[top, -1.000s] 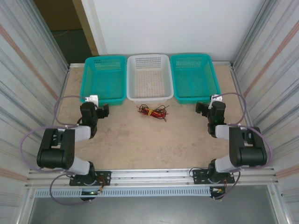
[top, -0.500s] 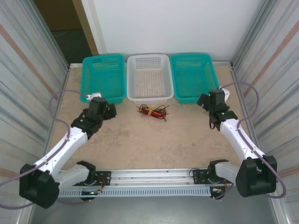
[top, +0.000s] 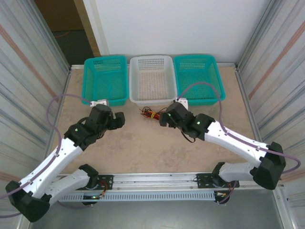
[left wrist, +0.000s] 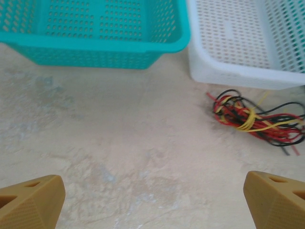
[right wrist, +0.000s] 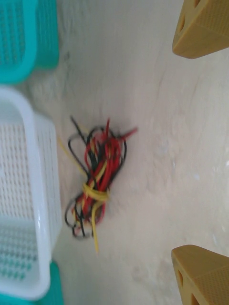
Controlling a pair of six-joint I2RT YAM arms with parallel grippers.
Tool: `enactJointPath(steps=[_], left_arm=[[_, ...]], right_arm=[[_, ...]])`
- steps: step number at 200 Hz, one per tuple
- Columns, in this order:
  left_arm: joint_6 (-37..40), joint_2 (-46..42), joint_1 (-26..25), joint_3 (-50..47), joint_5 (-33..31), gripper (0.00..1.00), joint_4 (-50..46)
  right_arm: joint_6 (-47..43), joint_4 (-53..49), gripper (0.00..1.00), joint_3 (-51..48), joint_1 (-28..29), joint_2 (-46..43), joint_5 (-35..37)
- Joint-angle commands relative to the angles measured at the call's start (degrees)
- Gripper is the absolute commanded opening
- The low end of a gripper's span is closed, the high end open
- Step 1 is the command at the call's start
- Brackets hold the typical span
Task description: Untangle the cables
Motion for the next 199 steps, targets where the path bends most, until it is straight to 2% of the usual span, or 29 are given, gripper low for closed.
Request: enactJointPath(steps=[1,33,63,86,131,154,179,199], left_arm=[[-0.17,4.02,0.34,4.7,4.26,0.96,1.53],[-1.01,7.6,0.34,6.72,8.62,0.96,2.98],[-3.22,7.82,0.25,4.26,12.0,0.96,3.88],[-5.03,6.53,0.29,1.88,12.25,0.96,3.5],[-7.3,5.29,0.25,-0.32,12.36,0.96,4.59],[-6.97,6.77,0.25,0.78,13.4,0.95,4.62],[-6.33,7.87,0.26,1.52,13.96,0.95,5.05],[-6.41,8.22,0.25,1.43,13.98,0.95,5.43]], right_arm=[[-4.97,3.24,1.0,6.25,-0.72,7.86,-9.26],[-9.19,-5.67,0.92,20.21,-0.14,21.58,-6.3],[-11.89,-10.83,0.82,28.09,-0.23,30.1,-3.82],[-11.7,-13.37,0.75,29.48,0.04,32.51,-1.52],[-13.03,-12.97,0.51,28.78,0.04,33.1,0.03],[-14.0,-11.87,0.53,29.17,0.2,33.29,-0.5],[-14.53,-11.88,0.68,31.11,0.57,34.92,-0.52],[-14.92,-12.49,0.64,32.58,0.74,36.65,-0.45]])
